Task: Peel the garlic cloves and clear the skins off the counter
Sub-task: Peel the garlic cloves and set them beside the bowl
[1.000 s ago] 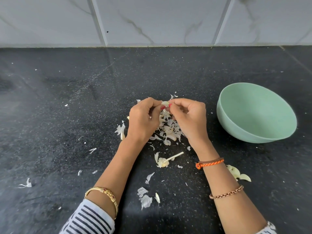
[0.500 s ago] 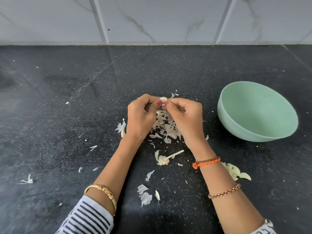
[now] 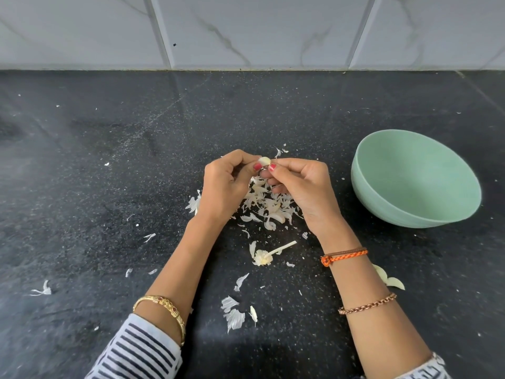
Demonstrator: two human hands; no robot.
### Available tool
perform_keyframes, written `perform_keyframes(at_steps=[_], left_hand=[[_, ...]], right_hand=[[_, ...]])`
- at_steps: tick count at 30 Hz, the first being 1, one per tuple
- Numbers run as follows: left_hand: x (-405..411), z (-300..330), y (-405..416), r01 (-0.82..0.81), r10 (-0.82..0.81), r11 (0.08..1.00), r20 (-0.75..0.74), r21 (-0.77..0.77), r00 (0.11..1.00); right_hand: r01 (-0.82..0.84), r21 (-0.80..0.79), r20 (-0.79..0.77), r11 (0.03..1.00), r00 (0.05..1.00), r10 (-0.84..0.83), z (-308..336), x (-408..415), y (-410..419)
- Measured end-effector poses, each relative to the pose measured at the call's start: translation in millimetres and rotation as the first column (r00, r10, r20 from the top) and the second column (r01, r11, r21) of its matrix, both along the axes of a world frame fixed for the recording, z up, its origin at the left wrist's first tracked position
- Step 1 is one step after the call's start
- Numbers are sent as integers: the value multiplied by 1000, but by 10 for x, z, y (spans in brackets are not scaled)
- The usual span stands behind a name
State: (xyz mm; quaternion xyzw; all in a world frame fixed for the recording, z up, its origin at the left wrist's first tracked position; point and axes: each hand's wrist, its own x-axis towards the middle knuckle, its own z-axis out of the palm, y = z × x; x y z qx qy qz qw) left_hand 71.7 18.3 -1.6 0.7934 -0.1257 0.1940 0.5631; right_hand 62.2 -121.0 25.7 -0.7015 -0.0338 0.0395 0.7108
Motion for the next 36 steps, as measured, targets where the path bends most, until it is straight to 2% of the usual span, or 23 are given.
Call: perform_keyframes(at_steps=[25,36], left_hand=[[-12,-13,-19,-31,26,995,55,98,998],[-48,-12,-85,-27,20,993,60,116,998]], right_hand=[[-6,-50,27,999,1000,7,24,-10,-34],[199,-31,46,980,979,-197,2,-41,37]])
